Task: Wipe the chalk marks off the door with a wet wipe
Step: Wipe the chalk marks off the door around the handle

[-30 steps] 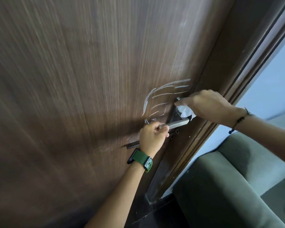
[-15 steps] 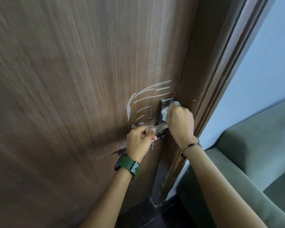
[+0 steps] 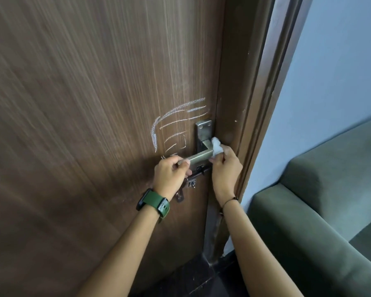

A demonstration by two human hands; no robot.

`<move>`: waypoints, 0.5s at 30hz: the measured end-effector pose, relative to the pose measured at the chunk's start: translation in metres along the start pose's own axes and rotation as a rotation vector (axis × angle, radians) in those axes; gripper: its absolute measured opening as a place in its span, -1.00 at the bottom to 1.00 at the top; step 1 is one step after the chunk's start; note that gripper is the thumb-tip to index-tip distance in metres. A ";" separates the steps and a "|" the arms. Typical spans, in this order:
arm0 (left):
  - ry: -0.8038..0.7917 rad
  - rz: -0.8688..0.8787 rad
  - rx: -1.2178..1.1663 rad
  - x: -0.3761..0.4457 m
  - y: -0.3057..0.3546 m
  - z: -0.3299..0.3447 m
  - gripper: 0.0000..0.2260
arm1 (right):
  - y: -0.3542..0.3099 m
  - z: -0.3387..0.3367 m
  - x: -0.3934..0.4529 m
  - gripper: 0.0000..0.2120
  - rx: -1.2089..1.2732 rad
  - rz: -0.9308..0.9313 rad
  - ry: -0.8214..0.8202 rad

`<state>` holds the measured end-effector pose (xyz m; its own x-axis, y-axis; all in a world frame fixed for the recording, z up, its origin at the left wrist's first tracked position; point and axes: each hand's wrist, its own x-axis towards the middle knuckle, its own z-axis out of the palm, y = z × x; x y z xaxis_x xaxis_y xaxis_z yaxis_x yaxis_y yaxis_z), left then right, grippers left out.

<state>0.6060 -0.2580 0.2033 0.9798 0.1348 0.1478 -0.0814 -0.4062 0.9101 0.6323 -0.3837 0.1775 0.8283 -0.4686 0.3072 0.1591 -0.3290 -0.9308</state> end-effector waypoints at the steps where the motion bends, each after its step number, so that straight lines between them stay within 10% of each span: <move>1: 0.001 -0.004 0.005 0.000 0.001 0.000 -0.85 | 0.002 0.004 0.000 -0.78 0.018 -0.008 0.001; 15: -0.033 0.022 0.169 0.000 0.013 -0.005 -0.82 | 0.030 0.040 -0.010 -0.90 0.111 0.013 0.059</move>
<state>0.6044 -0.2588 0.2174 0.9838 0.0952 0.1516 -0.0739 -0.5552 0.8284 0.6502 -0.3554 0.1387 0.7982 -0.5207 0.3030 0.2095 -0.2317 -0.9500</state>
